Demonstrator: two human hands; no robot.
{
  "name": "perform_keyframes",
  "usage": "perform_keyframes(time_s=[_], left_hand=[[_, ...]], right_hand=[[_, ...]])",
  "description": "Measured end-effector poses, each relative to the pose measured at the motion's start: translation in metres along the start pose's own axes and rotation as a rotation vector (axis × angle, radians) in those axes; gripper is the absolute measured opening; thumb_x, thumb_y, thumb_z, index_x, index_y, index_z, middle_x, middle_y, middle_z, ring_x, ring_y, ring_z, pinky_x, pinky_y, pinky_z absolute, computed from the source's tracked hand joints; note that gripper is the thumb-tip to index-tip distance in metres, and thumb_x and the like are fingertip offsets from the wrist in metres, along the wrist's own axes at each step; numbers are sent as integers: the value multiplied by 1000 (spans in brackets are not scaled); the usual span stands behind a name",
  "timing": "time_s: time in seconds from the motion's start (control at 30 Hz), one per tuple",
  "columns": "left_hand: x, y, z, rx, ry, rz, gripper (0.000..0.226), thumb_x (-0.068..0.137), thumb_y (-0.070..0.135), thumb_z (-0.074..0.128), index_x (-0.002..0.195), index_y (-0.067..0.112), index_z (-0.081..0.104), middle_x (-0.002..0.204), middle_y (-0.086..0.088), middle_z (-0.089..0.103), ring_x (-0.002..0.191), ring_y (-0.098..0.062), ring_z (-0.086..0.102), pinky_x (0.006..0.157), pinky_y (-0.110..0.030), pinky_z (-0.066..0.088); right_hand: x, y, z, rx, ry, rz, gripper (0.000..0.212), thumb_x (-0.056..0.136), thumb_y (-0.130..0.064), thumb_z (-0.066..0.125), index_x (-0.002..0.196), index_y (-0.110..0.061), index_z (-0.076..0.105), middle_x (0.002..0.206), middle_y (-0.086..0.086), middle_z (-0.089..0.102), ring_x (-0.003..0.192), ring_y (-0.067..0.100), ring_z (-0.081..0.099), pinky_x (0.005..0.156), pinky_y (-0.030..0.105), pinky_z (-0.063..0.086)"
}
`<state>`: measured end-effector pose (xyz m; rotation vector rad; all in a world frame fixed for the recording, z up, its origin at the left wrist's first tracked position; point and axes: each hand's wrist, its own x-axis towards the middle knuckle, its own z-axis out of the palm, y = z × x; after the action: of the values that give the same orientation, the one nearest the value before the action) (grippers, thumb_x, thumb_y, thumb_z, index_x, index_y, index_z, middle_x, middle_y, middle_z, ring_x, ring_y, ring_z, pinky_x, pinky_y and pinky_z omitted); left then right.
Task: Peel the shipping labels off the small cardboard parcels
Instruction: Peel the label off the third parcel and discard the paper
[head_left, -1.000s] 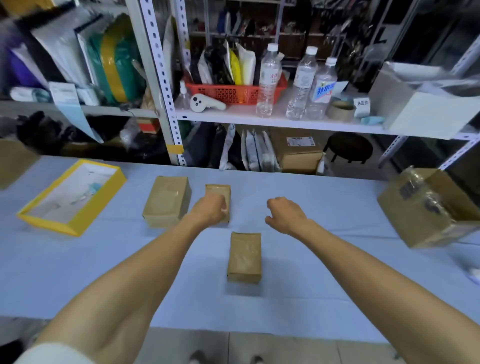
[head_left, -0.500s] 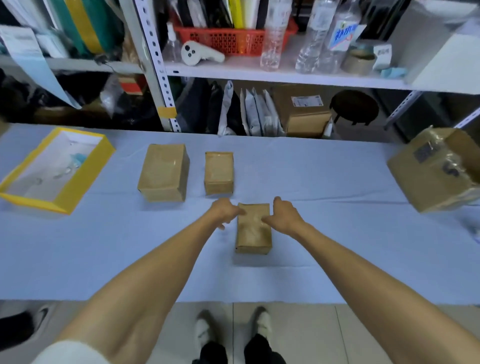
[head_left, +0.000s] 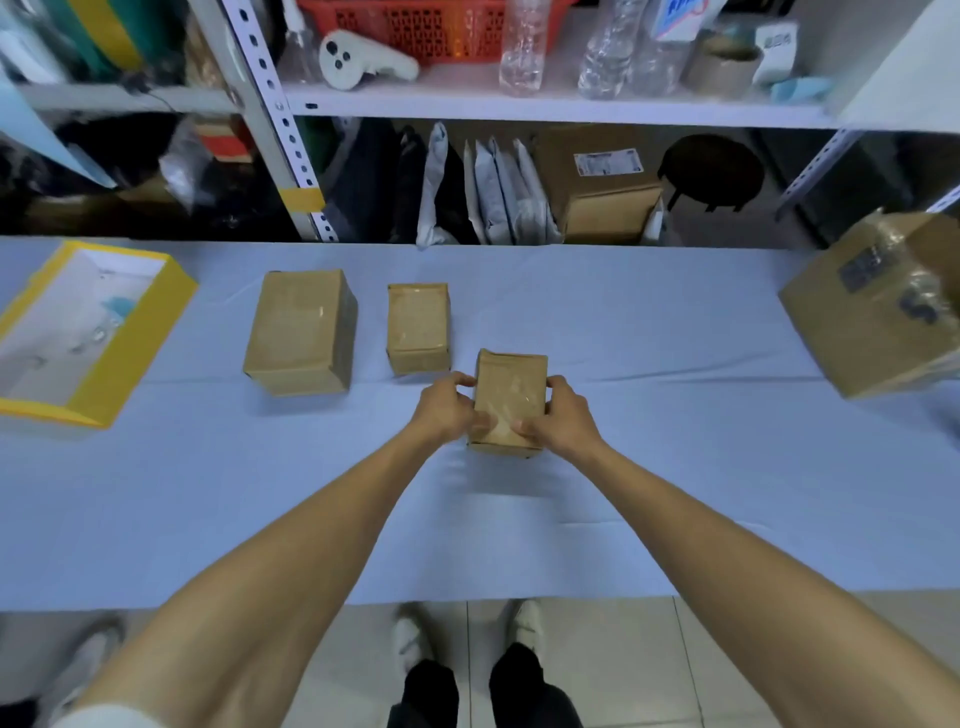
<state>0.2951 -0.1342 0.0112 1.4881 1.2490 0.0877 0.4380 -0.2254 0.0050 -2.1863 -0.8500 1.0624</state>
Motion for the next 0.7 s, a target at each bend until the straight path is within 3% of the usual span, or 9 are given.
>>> perform_keyframes(time_s=[0.13,0.33,0.5,0.7], left_hand=[[16,24,1,-19,23,158,63,78,11,76,134,19,47,106,-7,62,76,-14,61,55,-17,43],[55,42,4,-81,95,155,65,80,5,72,138,17,46,112,-9,62,94,-18,57,62,-17,46],[88,48,8,-86,98,110,73,77,4,73,142,19,42,117,-10,63,97,-24,64,64,-19,49],[113,44,19,-129,136,97,73,80,-1,69,143,19,41,119,-12,63,101,-29,66,78,-31,56]], right_hand=[[24,-19,-27,43,42,-60,78,73,-10,78,139,-11,36,121,15,61,102,28,64,81,37,55],[64,-24,-46,44,-78,-162,98,68,-1,81,148,-17,26,134,13,53,115,30,59,81,41,57],[100,-16,-46,120,-76,-171,96,72,3,78,151,-17,26,136,11,53,115,26,58,63,17,53],[130,-5,-41,119,-84,-205,81,83,-5,69,150,-22,29,135,8,55,117,26,59,69,18,56]])
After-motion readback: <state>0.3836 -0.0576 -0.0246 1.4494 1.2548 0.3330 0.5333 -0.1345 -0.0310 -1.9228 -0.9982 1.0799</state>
